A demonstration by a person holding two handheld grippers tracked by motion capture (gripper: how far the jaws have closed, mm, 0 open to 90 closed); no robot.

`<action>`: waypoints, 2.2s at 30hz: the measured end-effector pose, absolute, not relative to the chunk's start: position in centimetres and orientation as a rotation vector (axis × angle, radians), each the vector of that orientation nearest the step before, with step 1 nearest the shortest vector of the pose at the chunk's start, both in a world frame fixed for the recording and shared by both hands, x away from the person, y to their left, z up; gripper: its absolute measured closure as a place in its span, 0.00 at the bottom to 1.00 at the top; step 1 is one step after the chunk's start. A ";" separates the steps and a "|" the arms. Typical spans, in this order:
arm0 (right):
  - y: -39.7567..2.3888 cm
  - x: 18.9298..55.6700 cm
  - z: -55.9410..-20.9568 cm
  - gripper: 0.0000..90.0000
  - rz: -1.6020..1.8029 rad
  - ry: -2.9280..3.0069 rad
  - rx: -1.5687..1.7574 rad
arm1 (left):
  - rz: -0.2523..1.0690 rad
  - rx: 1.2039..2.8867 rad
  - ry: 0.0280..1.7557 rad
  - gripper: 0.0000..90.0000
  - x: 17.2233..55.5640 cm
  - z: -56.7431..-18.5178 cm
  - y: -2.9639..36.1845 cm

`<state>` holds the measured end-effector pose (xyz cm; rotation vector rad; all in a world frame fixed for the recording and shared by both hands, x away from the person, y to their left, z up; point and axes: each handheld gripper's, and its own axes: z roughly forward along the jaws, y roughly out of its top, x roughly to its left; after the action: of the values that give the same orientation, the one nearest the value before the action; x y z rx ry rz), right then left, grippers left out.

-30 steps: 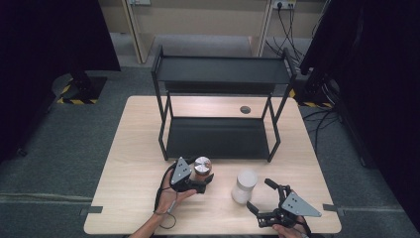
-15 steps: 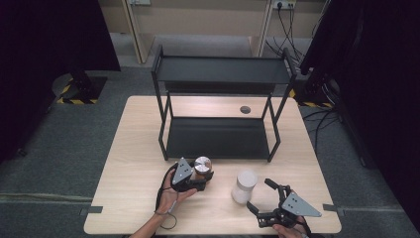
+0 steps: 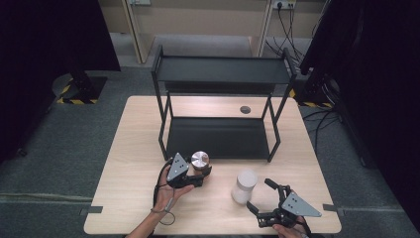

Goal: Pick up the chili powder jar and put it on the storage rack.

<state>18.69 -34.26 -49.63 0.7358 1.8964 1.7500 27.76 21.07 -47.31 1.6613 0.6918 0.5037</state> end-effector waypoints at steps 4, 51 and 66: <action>-34.3 18.7 -49.6 0.00 1.750 1.896 0.736 | 0.510 1.661 0.692 0.34 27.7 -46.6 21.1; -34.3 18.7 -49.6 0.00 1.752 1.899 0.735 | 0.530 1.644 0.639 0.34 29.1 -36.9 21.9; -34.3 18.7 -49.7 0.00 1.751 1.897 0.736 | 0.548 1.641 0.637 0.34 30.0 -32.4 21.8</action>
<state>18.74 -34.30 -49.66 0.7361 1.8970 1.7514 29.95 21.78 -32.44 1.6415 0.6372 0.5484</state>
